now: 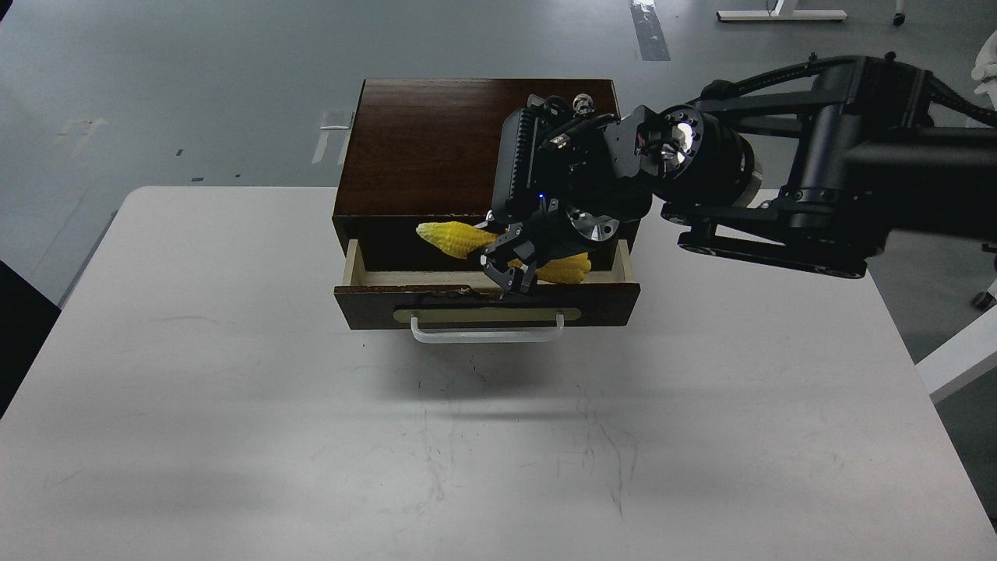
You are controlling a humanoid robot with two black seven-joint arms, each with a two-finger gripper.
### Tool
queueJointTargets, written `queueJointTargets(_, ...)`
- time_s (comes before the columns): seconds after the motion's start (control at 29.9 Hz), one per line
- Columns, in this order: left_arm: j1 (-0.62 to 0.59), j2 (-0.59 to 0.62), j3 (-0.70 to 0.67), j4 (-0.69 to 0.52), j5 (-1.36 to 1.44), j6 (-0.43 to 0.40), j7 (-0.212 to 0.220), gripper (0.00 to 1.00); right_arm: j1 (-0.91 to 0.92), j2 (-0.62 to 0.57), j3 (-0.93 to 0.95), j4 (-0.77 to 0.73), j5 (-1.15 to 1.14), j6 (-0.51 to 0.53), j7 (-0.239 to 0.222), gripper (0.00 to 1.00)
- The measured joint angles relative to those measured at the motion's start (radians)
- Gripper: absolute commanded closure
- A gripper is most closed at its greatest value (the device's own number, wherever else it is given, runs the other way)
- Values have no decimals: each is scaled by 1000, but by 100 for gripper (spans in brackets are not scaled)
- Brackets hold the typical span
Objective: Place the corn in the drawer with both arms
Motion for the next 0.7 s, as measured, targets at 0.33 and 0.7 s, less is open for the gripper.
queueJointTargets(0.33, -2, 2, -3, 0, 1, 0, 2, 2, 8, -8, 16, 1, 22, -2, 0, 2)
queueJointTargets(0.7, 7, 1, 1, 11, 2, 0, -3, 2, -11, -120, 290, -68, 680, 2, -13, 0)
